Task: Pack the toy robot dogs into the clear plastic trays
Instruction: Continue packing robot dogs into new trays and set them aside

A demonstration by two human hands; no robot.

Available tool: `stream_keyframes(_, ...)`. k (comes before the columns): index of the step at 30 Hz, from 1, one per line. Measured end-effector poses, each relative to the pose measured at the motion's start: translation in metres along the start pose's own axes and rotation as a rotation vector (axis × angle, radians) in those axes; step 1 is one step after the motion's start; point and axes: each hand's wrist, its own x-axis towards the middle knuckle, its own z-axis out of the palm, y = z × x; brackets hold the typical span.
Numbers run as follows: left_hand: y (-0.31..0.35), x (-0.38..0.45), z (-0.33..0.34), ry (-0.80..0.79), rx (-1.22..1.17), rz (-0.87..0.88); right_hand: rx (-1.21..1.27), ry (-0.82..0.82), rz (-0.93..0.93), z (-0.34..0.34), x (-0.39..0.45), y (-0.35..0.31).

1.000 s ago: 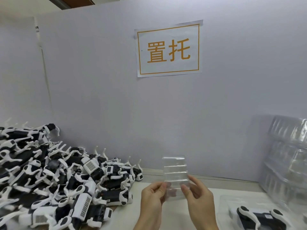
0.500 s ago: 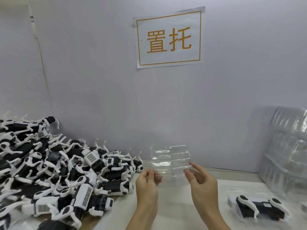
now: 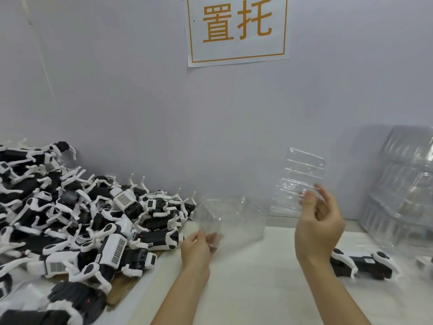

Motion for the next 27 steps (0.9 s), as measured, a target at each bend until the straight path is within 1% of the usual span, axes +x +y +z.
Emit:
stream_keyframes(2, -0.002, 0.002, -0.005, 0.092, 0.114, 0.062, 0.019, 0.005, -0.003, 0.0, 0.001, -0.001)
stream_keyframes(6, -0.001, 0.003, -0.01, 0.238, 0.46, 0.279, 0.065, -0.005, 0.029, 0.0, 0.003, -0.001)
stream_keyframes(8, 0.0, 0.004, -0.01, 0.265, 0.514, 0.329, 0.101, 0.001, 0.054, -0.002, 0.006, -0.001)
stream_keyframes(10, 0.001, 0.003, -0.005, 0.236, 0.485, 0.307, 0.142, 0.004, 0.087, -0.004, 0.01, -0.001)
stream_keyframes(13, 0.0, 0.001, 0.0, 0.138, 0.54, 0.278, 0.194, -0.007, 0.163, -0.009, 0.017, -0.002)
stream_keyframes(15, 0.0, 0.003, 0.0, 0.1, 0.555, 0.278, 0.21, -0.009, 0.204, -0.012, 0.02, -0.004)
stream_keyframes(18, 0.003, 0.01, 0.001, 0.101, 0.527, 0.237, 0.23, -0.002, 0.236, -0.013, 0.022, -0.006)
stream_keyframes(20, 0.009, 0.018, 0.005, 0.114, 0.552, 0.213, 0.238, 0.001, 0.245, -0.013, 0.022, -0.007)
stream_keyframes(24, 0.019, 0.036, 0.017, 0.153, 0.697, 0.162, 0.245, 0.009, 0.259, -0.013, 0.022, -0.005)
stream_keyframes(27, 0.009, 0.037, 0.026, 0.141, 0.835, 0.208, 0.247, 0.031, 0.266, -0.014, 0.023, -0.002)
